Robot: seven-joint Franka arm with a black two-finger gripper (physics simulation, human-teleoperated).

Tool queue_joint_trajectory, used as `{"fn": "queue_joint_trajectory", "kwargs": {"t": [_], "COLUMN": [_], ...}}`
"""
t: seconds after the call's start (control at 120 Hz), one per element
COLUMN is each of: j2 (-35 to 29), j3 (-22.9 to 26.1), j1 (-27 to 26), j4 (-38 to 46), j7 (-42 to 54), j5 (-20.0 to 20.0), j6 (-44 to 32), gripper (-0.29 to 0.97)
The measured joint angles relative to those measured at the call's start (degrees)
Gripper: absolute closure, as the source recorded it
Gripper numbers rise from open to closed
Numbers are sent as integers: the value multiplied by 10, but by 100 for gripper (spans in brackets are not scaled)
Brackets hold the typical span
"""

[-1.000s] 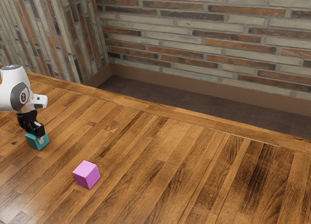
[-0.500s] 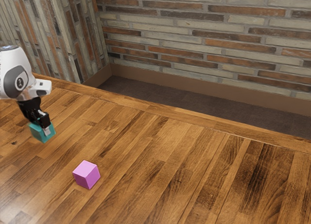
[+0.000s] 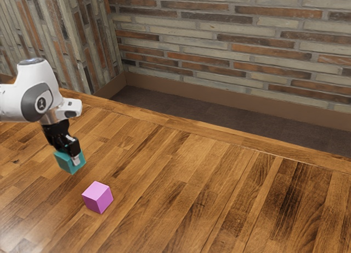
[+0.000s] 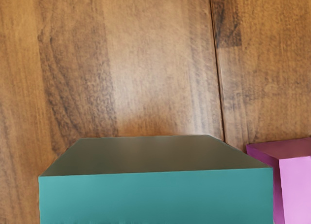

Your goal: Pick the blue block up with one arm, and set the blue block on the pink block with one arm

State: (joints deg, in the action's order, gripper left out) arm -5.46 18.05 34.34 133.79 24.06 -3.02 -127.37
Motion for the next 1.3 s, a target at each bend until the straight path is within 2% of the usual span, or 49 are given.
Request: {"fn": "queue_joint_trajectory", "kwargs": {"t": [0.225,0.5,0.733,1.3], "j2": [-1,6,2,-56], "j3": [34,62,69,78], "j1": [-2,-8,-5,-6], "j4": [15,35,50,105], "j7": [-26,-51,-68,-93], "j5": [-33,-55,-61,-69], "j6": [-8,-38,-56,-59], "gripper": [32,32,33,33]}}
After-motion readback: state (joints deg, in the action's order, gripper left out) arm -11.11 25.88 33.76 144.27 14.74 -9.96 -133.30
